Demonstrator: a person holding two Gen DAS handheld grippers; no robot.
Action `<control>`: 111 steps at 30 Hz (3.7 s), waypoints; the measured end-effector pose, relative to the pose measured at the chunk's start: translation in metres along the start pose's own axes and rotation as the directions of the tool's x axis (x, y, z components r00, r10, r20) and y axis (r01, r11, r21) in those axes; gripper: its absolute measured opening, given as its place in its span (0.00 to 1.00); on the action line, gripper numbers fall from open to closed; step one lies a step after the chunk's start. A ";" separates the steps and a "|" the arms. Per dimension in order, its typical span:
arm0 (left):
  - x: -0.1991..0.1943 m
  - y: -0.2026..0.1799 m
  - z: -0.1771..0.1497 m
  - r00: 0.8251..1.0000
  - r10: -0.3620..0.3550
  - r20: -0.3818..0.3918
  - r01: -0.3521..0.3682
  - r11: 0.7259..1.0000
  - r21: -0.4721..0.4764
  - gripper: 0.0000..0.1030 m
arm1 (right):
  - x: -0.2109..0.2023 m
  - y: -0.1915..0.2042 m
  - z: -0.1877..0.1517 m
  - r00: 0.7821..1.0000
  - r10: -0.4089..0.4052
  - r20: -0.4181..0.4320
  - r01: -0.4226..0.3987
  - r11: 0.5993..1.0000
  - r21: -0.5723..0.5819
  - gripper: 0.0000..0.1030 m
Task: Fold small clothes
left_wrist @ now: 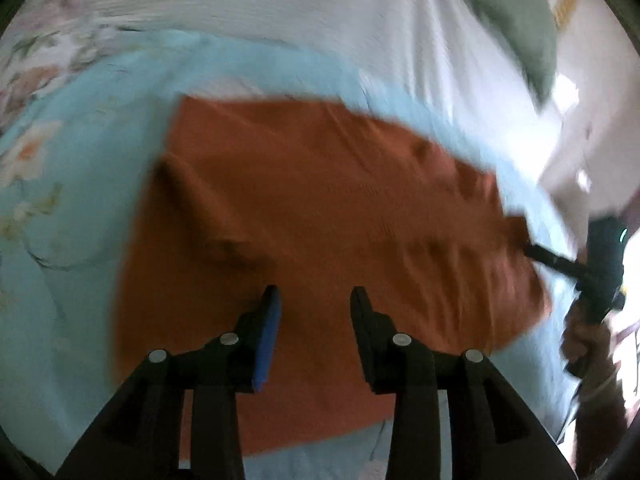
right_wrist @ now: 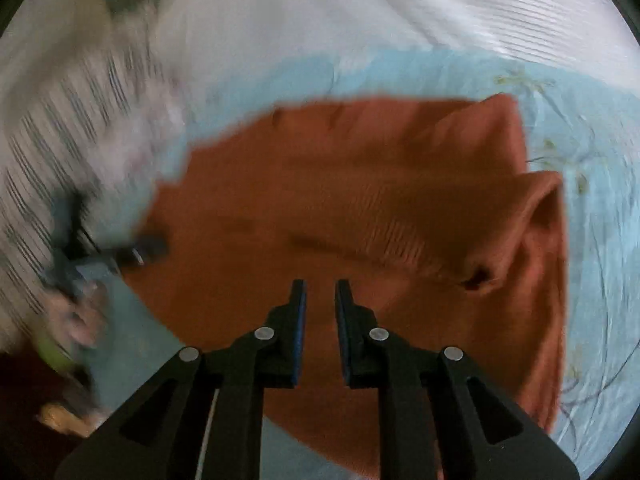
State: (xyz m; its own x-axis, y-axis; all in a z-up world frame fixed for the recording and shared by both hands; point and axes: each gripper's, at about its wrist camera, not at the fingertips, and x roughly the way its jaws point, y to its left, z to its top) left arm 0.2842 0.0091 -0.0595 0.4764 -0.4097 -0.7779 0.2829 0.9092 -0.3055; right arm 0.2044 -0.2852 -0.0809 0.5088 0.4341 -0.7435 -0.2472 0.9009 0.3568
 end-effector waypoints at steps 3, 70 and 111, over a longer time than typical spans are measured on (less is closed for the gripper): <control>0.018 -0.014 0.001 0.997 0.083 -0.008 -0.082 0.994 0.069 0.35 | 0.013 -0.013 0.015 0.996 -0.091 -0.009 0.091 0.996 0.001 0.13; -0.043 -0.054 0.002 0.945 0.156 0.288 -0.095 0.972 -0.215 0.10 | -0.062 -0.032 -0.033 0.968 0.079 0.236 -0.169 0.906 0.389 0.40; 0.059 -0.318 -0.027 0.982 -0.099 0.163 0.012 0.884 0.467 0.07 | -0.030 -0.114 0.060 0.987 0.094 0.128 -0.123 0.964 0.238 0.15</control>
State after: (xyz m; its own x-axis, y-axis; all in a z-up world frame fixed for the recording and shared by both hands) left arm 0.2003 -0.3020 -0.0234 0.5756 -0.5045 -0.6436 0.6443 0.7644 -0.0230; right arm 0.2667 -0.4007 -0.0649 0.5844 0.5137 -0.6281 -0.1047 0.8153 0.5694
